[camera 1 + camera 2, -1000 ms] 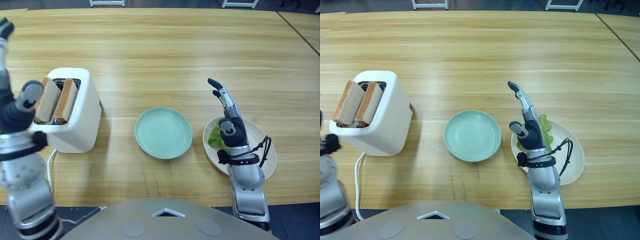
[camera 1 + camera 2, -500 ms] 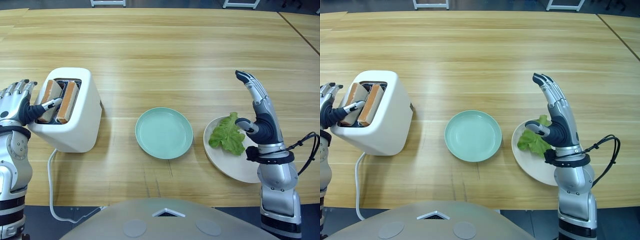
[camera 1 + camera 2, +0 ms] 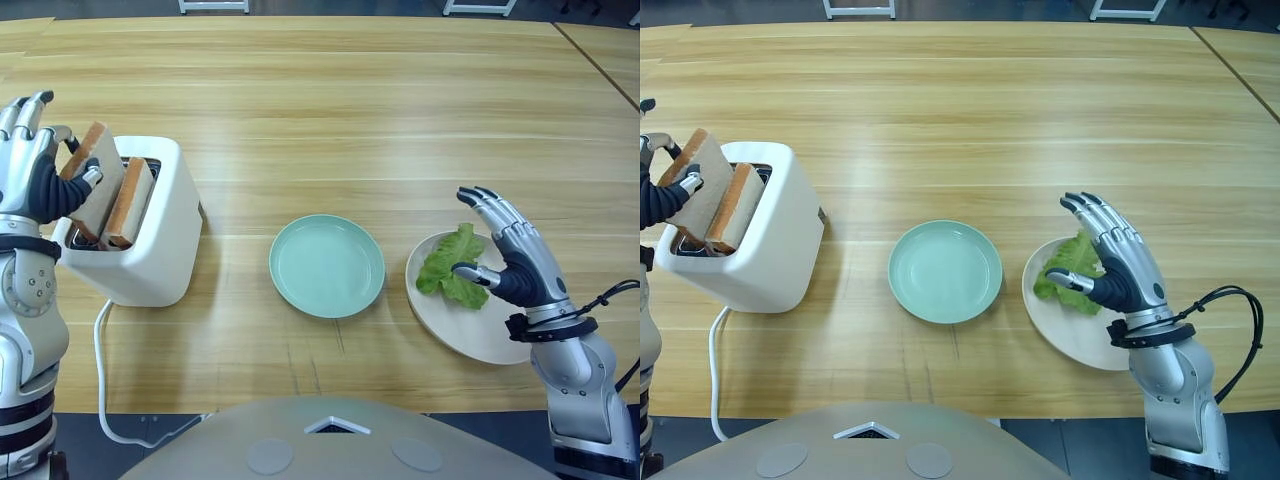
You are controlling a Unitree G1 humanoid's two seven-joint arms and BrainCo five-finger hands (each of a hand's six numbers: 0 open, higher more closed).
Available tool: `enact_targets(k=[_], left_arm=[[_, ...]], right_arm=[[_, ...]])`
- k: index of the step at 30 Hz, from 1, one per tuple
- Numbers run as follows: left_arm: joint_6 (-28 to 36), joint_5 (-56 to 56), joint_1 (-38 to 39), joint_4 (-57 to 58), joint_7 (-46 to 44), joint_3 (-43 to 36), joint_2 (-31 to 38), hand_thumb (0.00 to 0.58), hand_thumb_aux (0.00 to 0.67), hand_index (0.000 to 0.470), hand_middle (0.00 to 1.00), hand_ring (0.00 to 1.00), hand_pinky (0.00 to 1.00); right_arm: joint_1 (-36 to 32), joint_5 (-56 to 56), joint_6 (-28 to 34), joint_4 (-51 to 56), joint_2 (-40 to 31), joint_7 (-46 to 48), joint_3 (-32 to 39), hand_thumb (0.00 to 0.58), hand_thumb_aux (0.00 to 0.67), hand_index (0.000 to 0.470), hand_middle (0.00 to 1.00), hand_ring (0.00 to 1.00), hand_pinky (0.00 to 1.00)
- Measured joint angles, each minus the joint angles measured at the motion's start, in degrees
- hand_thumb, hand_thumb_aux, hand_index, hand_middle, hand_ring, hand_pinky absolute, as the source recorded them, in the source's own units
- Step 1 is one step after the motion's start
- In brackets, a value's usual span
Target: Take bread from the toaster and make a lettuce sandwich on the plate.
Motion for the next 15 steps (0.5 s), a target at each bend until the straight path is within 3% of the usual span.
enact_targets(k=[1, 2, 7, 12, 15], left_arm=[[0.01, -0.39, -0.33, -0.32, 0.10, 0.48, -0.23, 0.580, 0.670, 0.470, 0.86, 0.86, 0.86], [0.02, -0.77, -0.63, -1.08, 0.27, 1.32, -0.28, 0.580, 0.670, 0.470, 1.00, 1.00, 1.00], [-0.36, -3.17, -6.56, -6.55, 1.41, 6.23, 0.26, 0.580, 0.670, 0.470, 1.00, 1.00, 1.00], [0.26, -6.53, -16.70, -10.18, -1.79, 4.48, 0.55, 0.580, 0.670, 0.470, 1.00, 1.00, 1.00], [1.02, -7.64, -22.63, -11.48, -4.42, 0.69, 0.18, 0.580, 0.670, 0.470, 1.00, 1.00, 1.00]], right_arm=[[0.29, -2.59, -0.30, 0.98, -1.23, -0.09, 0.05, 0.000, 0.000, 0.000, 0.00, 0.00, 0.00], [0.41, -5.15, -0.45, 2.06, -2.61, -0.33, 0.06, 0.000, 0.000, 0.000, 0.00, 0.00, 0.00], [-1.77, -19.22, 0.68, 9.28, -9.77, -6.46, 0.18, 0.000, 0.000, 0.000, 0.00, 0.00, 0.00], [-3.68, -28.23, 3.61, 17.12, -14.16, -12.89, 4.16, 0.018, 0.011, 0.007, 0.00, 0.00, 0.00], [-5.35, -29.49, 4.26, 21.56, -15.33, -16.24, 6.96, 0.322, 0.223, 0.157, 0.00, 0.00, 0.00]])
